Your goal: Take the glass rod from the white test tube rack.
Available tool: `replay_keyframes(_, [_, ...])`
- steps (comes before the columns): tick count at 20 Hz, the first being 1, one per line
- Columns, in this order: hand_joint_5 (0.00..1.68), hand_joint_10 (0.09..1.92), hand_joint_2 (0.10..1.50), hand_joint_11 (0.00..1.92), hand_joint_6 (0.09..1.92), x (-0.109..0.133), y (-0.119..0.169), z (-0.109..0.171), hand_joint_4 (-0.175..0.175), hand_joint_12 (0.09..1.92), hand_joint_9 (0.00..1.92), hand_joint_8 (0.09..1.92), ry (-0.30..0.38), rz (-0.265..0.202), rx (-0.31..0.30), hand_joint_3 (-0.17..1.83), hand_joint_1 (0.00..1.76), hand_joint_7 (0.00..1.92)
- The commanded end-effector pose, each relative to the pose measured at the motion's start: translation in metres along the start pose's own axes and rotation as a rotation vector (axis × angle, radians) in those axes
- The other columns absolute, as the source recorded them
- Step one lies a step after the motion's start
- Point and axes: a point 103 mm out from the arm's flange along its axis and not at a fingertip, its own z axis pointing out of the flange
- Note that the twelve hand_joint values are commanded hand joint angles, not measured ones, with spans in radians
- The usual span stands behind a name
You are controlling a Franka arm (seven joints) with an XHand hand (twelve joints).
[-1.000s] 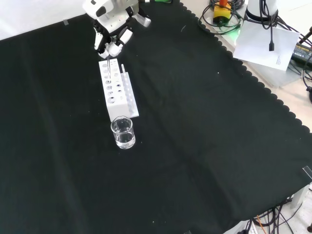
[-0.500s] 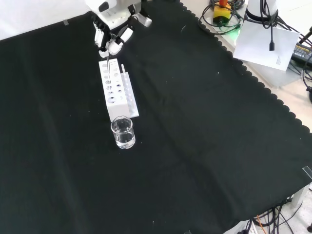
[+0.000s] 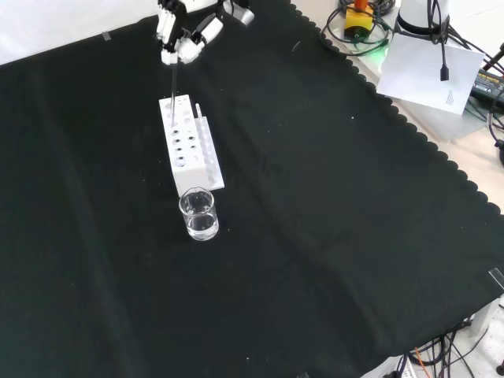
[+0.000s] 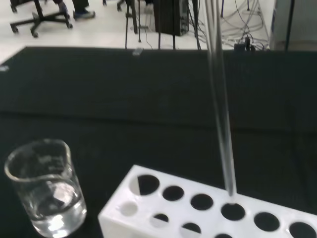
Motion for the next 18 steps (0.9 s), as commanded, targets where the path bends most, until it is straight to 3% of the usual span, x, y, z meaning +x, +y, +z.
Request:
replay_keyframes(1, [1.23,0.94,1.13,1.63,0.30,0.011,-0.008,-0.039,-0.175,0.70,1.60,1.16,0.014,0.009,0.014,-0.17,1.30,1.10])
replay_keyframes(6, [1.23,0.94,1.13,1.63,0.29,0.016,-0.019,-0.062,-0.175,0.70,1.61,1.16,0.010,0.011,0.011,-0.17,1.30,1.10])
replay_keyframes(18, [1.24,0.94,1.13,1.64,0.28,0.030,-0.025,-0.077,-0.175,0.71,1.61,1.15,-0.008,-0.005,-0.007,-0.17,1.30,1.10])
